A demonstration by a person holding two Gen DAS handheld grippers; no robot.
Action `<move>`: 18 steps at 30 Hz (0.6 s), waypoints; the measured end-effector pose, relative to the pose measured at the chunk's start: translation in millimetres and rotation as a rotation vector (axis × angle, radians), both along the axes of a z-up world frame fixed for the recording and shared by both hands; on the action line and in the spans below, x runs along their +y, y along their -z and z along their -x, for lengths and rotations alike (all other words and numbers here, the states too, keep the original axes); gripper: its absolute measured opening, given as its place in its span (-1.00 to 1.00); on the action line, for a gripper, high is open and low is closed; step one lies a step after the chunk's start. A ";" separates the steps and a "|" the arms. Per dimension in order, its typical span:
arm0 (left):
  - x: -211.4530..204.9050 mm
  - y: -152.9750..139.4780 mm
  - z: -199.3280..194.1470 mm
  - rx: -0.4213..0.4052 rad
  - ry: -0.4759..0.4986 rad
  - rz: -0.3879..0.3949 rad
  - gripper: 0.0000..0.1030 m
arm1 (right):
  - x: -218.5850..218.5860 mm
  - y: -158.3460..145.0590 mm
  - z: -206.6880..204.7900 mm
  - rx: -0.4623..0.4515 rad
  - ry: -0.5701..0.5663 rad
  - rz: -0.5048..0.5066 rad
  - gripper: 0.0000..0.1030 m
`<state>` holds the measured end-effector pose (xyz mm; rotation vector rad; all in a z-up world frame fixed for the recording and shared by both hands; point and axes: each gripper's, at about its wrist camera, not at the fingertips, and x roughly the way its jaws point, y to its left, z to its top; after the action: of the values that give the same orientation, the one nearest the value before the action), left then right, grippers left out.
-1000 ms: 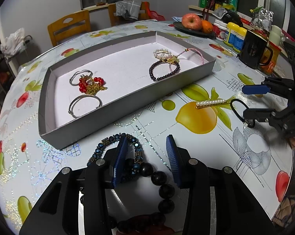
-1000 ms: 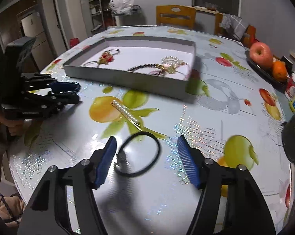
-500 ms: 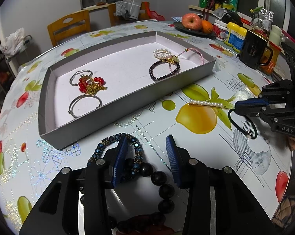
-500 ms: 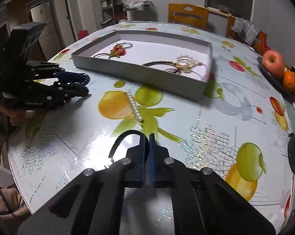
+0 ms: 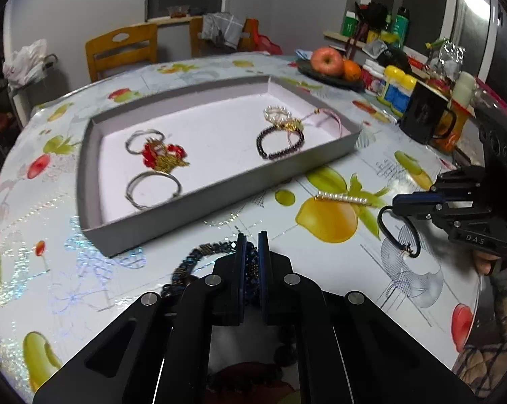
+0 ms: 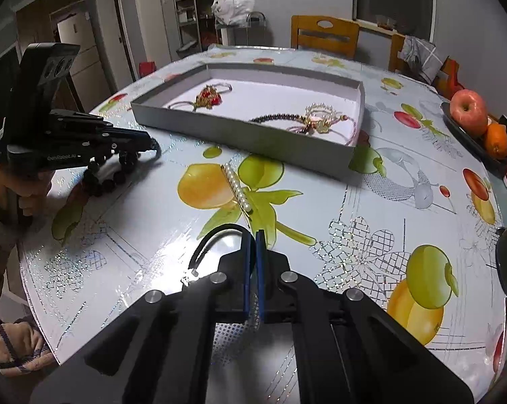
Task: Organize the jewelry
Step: 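Carry both pieces over the grey box and open both tools to drop them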
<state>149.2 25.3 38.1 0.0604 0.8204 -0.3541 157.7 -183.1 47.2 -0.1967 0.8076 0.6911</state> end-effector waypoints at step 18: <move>21.0 -63.8 14.9 -0.106 -0.031 0.019 -0.86 | -2.6 -56.6 5.9 -0.123 0.001 -0.061 -0.95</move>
<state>134.3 46.3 101.9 0.0488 0.7125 -0.3269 151.8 -185.7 103.8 -0.1816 0.6680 0.6955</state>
